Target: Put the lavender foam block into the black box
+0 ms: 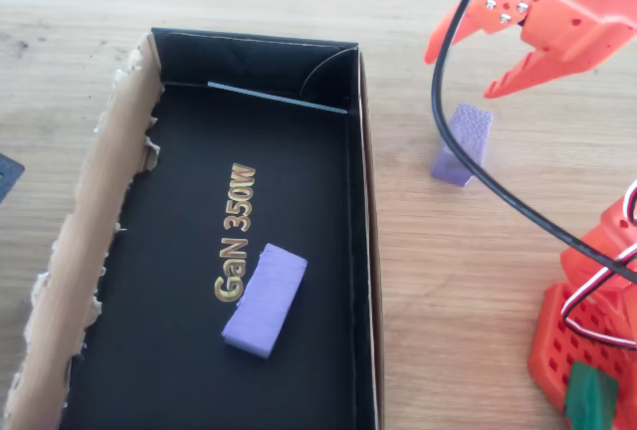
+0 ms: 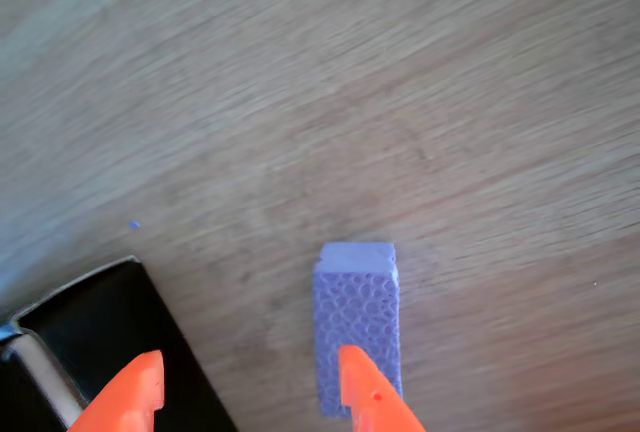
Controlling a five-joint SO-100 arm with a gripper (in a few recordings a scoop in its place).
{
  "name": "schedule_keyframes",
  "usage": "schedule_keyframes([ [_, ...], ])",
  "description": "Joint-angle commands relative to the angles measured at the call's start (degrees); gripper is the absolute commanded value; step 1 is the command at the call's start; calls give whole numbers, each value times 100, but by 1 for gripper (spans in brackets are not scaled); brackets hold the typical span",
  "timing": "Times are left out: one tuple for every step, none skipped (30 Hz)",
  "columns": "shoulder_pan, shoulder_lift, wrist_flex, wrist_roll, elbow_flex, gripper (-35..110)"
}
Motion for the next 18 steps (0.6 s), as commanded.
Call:
schedule_keyframes([
  [70,-26,79,35,-123,24],
  [88,-70,88,0,-141,24],
  [105,-132,105,-53,-185,24],
  [141,-202,149,-114,-246,24],
  [185,-272,176,-193,-299,24],
  [237,-325,193,-272,-334,24],
  [272,-352,202,-334,-352,23],
  [281,-352,211,-360,-360,24],
  [299,-352,220,-378,-360,23],
  [316,-352,220,-378,-360,23],
  [325,-343,229,-378,-360,23],
  [334,-343,229,-378,-360,22],
  [360,-360,229,-387,-369,22],
  [396,-378,229,-396,-387,22],
  [431,-378,220,-413,-387,21],
  [457,-387,176,-510,-396,21],
  [492,-396,141,-642,-404,21],
  [510,-431,105,-765,-422,22],
])
